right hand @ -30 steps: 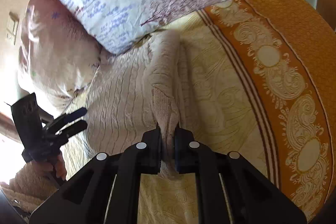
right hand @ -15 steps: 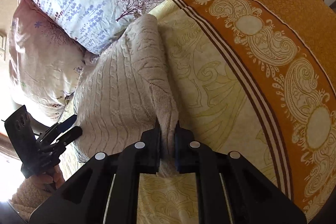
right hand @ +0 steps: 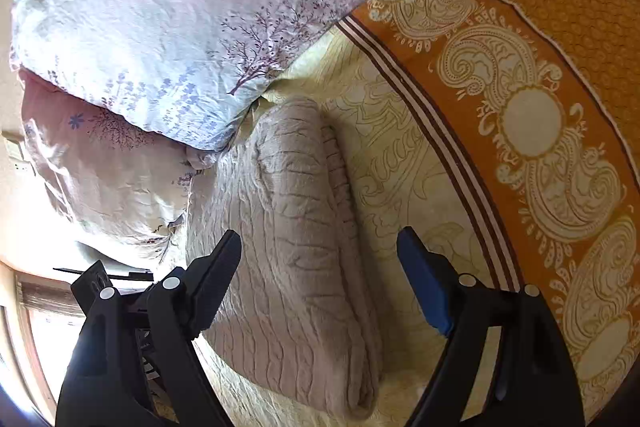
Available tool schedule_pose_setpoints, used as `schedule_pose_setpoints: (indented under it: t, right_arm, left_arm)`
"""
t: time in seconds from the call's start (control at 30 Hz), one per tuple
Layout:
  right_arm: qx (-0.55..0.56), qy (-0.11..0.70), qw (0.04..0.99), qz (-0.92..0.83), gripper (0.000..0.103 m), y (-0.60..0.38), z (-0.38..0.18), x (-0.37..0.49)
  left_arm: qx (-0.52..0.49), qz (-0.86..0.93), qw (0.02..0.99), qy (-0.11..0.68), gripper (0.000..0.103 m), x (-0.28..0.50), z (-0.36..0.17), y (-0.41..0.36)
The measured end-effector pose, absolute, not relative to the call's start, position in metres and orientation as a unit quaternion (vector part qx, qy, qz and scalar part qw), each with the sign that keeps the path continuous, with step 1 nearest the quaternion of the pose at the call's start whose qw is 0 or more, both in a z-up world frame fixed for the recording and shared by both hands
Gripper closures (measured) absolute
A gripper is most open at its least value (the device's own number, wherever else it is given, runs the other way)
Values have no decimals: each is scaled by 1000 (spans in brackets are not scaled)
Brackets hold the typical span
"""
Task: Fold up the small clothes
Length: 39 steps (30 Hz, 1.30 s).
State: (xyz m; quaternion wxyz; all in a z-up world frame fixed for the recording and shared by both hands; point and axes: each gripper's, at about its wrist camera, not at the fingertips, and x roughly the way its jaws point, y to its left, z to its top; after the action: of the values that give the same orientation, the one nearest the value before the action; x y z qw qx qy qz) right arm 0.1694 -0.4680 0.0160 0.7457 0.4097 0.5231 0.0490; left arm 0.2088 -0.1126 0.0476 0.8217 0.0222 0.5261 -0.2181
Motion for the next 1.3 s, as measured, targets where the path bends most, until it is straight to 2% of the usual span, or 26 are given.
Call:
schedule_pose_setpoints:
  t: [0.3, 0.67, 0.73, 0.77, 0.87, 0.97, 1.07, 1.17, 1.3]
  right_arm:
    - [409, 563, 713, 80, 21, -458, -6, 190]
    - [389, 562, 720, 117, 22, -434, -8, 195]
    - [406, 558, 712, 135, 39, -433, -12, 195]
    - [411, 559, 707, 137, 42, -430, -15, 195]
    - [417, 553, 707, 141, 45, -426, -18, 195]
    - [441, 547, 697, 144, 57, -431, -24, 193]
    - [466, 533, 690, 152, 66, -432, -27, 189]
    - [493, 513, 683, 164, 69, -431, -27, 187]
    - [519, 483, 680, 188, 71, -426, -20, 185]
  left_arm:
    - [9, -218, 802, 557, 3, 217, 33, -122]
    - [11, -220, 792, 569, 2, 231, 20, -146]
    - [-6, -230, 786, 573, 2, 235, 17, -149]
    - [-22, -237, 781, 578, 2, 238, 14, -149]
    - [-67, -245, 771, 584, 3, 242, 6, -147]
    - [-121, -252, 759, 588, 10, 246, -1, -138]
    - [-170, -254, 750, 586, 23, 251, -3, -126]
    - [-217, -256, 739, 584, 37, 255, -9, -114]
    - [-262, -271, 730, 570, 65, 256, -10, -102]
